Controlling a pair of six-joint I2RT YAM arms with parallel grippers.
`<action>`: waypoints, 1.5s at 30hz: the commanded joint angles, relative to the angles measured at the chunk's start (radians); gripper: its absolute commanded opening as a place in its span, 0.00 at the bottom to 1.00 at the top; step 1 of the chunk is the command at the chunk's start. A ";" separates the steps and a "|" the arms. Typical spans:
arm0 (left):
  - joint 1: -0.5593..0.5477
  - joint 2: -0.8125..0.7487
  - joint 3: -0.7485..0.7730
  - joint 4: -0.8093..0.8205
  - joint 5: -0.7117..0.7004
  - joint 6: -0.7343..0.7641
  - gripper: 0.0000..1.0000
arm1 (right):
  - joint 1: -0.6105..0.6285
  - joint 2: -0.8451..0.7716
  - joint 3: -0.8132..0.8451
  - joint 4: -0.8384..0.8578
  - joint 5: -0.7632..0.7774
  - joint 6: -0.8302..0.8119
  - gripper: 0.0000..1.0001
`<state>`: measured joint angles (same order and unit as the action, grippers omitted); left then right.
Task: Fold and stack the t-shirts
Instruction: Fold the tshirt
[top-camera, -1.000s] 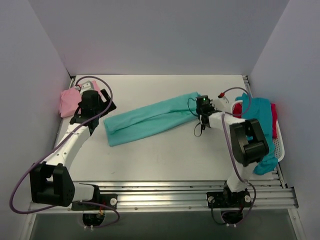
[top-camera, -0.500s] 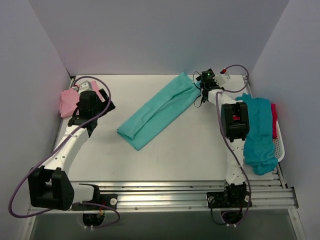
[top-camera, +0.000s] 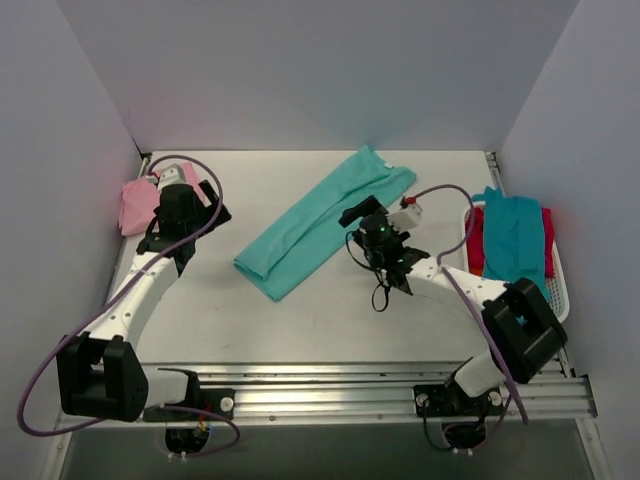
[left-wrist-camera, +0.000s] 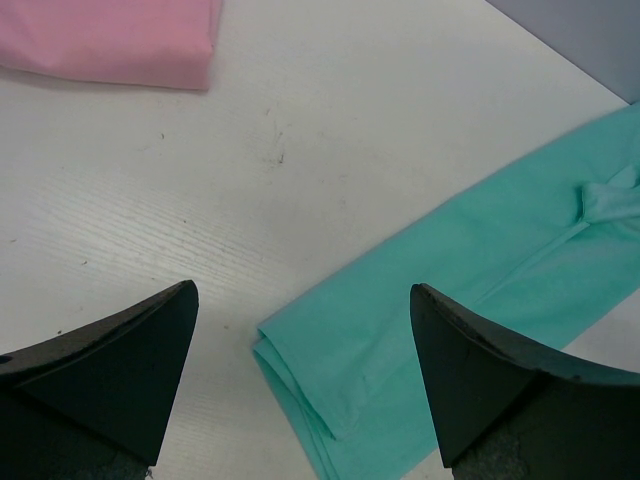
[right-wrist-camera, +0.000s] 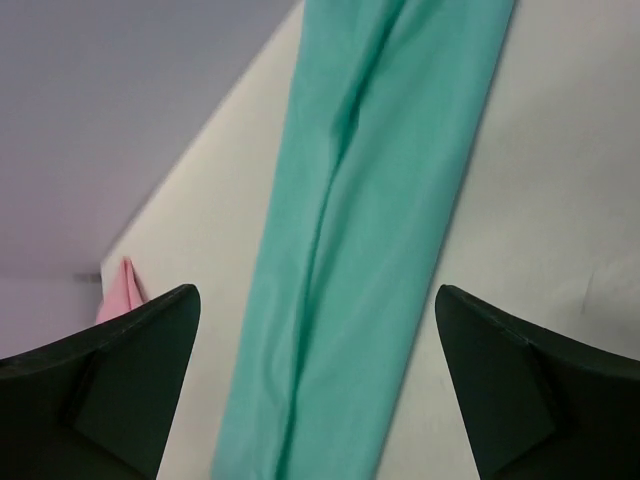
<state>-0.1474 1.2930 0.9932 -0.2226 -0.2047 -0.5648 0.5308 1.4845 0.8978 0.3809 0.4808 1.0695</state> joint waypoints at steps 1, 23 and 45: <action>0.008 -0.006 -0.008 0.046 0.010 -0.003 0.96 | 0.145 0.066 -0.122 0.066 -0.007 0.118 1.00; 0.032 -0.011 -0.027 0.040 -0.015 0.011 0.96 | 0.472 0.471 0.161 0.046 -0.221 0.182 1.00; 0.078 -0.046 -0.114 0.086 0.001 0.008 0.95 | 0.485 0.551 0.173 0.055 -0.310 0.115 0.33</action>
<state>-0.0822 1.2934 0.9112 -0.2016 -0.2050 -0.5644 1.0214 1.9633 1.0340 0.4679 0.2199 1.2068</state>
